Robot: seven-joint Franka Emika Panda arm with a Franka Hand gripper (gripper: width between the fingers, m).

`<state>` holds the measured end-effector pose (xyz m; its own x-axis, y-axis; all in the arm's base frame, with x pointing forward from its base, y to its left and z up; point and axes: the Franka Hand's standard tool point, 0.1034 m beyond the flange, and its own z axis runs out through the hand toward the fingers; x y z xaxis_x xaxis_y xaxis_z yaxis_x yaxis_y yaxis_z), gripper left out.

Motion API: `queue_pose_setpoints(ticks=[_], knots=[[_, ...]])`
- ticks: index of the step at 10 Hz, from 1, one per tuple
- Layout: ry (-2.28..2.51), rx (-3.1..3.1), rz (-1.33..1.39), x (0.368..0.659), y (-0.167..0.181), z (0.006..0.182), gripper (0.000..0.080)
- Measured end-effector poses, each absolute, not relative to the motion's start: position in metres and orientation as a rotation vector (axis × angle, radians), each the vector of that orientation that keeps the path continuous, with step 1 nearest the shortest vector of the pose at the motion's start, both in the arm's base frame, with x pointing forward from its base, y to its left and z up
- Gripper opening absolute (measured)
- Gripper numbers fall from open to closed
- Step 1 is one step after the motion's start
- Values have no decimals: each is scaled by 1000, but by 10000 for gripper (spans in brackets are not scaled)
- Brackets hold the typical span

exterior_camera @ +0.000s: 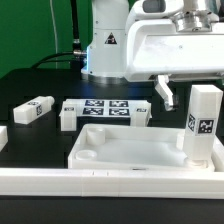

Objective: Assemble desk

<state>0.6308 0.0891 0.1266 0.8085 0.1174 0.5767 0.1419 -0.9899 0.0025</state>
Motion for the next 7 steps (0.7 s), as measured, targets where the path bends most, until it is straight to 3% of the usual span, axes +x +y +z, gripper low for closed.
queue_pose_setpoints(ticks=[1,5,7], knots=[[-213,-2947,-930,632,90,134,649],[-216,-2956,-866,629,92,127,649],[-219,-2972,-654,627,101,123,649]])
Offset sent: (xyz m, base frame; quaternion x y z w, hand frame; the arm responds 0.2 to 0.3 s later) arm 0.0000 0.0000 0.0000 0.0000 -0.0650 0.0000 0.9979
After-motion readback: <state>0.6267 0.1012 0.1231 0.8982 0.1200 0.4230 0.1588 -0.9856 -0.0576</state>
